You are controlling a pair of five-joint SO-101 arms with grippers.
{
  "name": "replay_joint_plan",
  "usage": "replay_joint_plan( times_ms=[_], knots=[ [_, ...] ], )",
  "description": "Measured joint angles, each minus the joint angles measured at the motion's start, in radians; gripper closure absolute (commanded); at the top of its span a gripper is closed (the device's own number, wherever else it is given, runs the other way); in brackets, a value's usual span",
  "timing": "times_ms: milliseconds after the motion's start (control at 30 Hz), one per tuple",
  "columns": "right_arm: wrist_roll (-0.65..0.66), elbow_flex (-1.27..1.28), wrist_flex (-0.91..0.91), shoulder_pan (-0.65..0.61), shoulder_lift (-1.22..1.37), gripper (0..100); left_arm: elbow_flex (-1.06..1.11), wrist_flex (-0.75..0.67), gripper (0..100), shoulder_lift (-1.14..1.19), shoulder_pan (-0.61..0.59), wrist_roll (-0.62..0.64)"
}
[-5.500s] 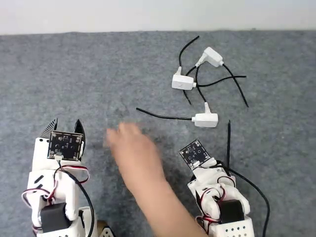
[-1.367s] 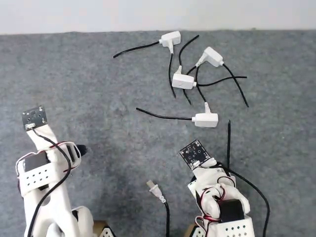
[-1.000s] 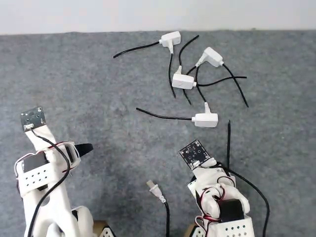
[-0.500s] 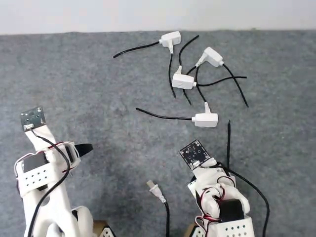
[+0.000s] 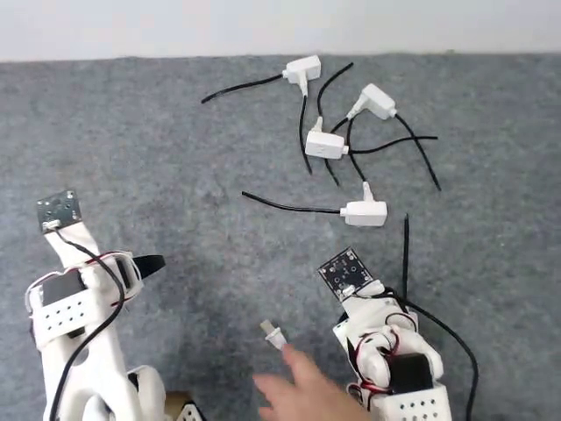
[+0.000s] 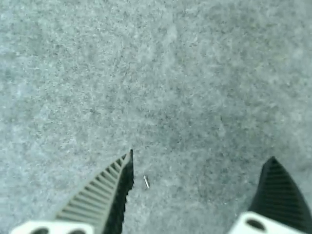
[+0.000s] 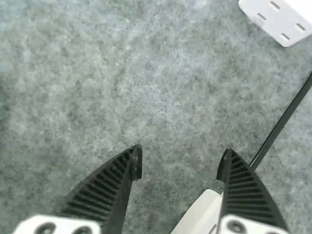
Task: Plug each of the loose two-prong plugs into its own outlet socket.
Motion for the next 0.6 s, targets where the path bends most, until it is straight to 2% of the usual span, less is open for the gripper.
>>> replay_joint_plan(
  times_ms=[600],
  knots=[
    [0.0, 0.0, 0.0, 0.0, 0.0, 74.9, 0.0, 0.0, 61, -0.006, 0.0, 0.0]
  ],
)
